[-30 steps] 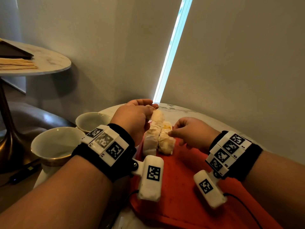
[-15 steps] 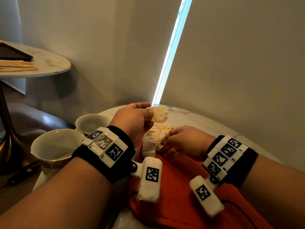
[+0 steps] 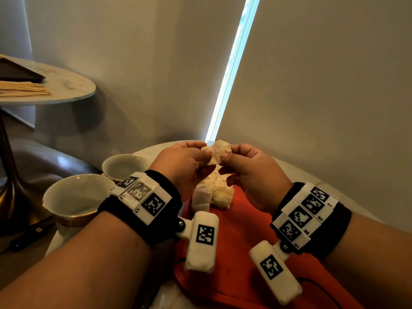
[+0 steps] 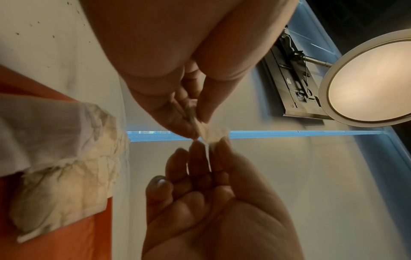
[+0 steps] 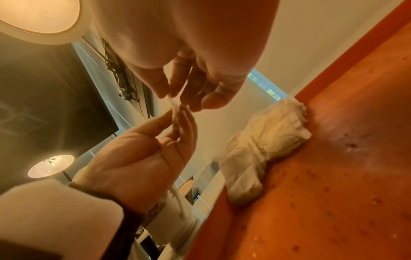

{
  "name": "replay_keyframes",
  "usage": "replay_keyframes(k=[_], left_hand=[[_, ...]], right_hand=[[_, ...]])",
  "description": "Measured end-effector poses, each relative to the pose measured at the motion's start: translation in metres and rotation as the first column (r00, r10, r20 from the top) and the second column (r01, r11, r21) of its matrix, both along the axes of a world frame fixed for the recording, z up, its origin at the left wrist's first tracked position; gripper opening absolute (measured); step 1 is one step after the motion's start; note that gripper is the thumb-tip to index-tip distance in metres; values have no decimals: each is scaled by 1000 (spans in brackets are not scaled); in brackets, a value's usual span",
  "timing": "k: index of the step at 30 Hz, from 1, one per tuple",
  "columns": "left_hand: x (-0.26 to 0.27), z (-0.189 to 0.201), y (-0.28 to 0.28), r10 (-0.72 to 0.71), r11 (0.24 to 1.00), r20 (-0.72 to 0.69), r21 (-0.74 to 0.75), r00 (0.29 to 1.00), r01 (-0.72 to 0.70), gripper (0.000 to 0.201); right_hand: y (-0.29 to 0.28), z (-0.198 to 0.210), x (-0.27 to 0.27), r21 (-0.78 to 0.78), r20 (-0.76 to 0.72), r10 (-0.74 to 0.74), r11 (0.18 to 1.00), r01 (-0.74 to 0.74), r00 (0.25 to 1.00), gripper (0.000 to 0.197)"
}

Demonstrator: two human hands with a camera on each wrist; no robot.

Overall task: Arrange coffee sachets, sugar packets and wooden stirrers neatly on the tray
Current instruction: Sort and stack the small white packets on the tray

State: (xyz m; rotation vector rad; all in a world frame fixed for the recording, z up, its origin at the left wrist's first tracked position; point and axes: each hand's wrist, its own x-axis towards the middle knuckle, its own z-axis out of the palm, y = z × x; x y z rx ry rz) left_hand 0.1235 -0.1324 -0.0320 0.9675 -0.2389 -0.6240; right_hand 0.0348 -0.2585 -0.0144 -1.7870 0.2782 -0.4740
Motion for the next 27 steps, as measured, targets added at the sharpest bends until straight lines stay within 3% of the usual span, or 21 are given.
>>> replay_keyframes(k=[3,8,12,15,20,24,27], left_hand=[[-2,0,-1,-59,998,-2,32,998,59,28],[-2,1,-2,-62,995,-23,77,998,64,17],[0,1,-2,-26,994,-50,105,998,31,4],[-2,3,-2,8,995,-59,101,998,-2,7],[-4,6,-1,30,994,-57,108,998,-23,7],[-4,6,0,37,992,-64,125,997,-29,7],[-5,8,0,43,992,-67,125,997,-34,13]], right_hand=[[-2,1,2,9,29,-37,999,36,999,7],[-10,2,2,71,46,-92,994,88,995,10],[-23,1,-3,-149,-79,-155,979,142,985,4],[-27,1,-7,-294,-299,-108,956,16,948,7],[-24,-2,-8,-265,-616,-29,949,-172,787,7],[-25,-7,-2,-514,-624,-177,826,-229,761,10],[-28,-7,4,-563,-599,-220,800,-209,770,9]])
